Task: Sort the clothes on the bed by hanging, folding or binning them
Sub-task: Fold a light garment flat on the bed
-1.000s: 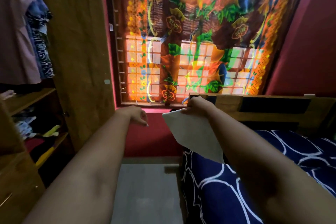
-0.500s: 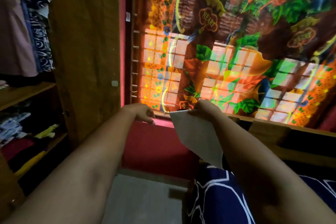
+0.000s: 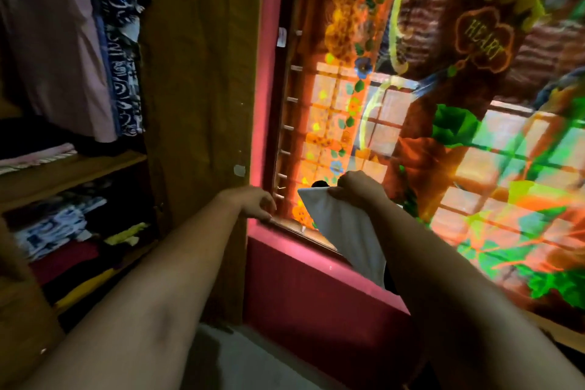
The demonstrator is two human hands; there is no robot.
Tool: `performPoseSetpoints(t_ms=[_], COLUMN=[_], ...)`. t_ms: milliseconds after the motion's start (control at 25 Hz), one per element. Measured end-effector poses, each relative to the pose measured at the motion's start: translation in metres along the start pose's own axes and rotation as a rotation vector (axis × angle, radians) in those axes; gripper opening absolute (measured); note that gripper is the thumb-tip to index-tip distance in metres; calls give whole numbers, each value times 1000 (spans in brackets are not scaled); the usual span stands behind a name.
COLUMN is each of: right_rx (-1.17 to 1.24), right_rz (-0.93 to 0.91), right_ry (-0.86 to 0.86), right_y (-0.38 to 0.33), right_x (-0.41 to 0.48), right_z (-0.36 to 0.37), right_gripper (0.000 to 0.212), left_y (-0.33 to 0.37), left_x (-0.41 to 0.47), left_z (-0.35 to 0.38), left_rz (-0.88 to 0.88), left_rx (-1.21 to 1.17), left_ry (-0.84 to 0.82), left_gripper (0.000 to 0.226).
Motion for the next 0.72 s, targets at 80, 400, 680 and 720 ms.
performPoseSetpoints(t_ms=[80,400,680,720], right_rx=[23,63,115,117], right_rz=[-62,-353,-595,-636], right_ry=[6,-66,-290,-297], right_y=[-17,-136,-294,-319], right_x=[39,182,280,291], right_z=[9,36,48,44], right_gripper=[42,42,28,29], left_y=[-32,-187,-320,-337], left_x=[7,17,1,-5], left_z=[-3,-15,-62,-72], left_rz=[-74,-334,-422,-427], left_rx=[-25,-202,-397,-419], left_ry=[-3,21,138,171], left_gripper=[41,41,70,75])
Point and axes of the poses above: each hand's wrist, its own x-axis towards the middle knuckle, its own z-axis out of the palm, y = z × x, the point moved 6 cm from there along x, towards the middle knuckle, and after that the axes turned 9 degrees about -y, right-handed, at the moved point
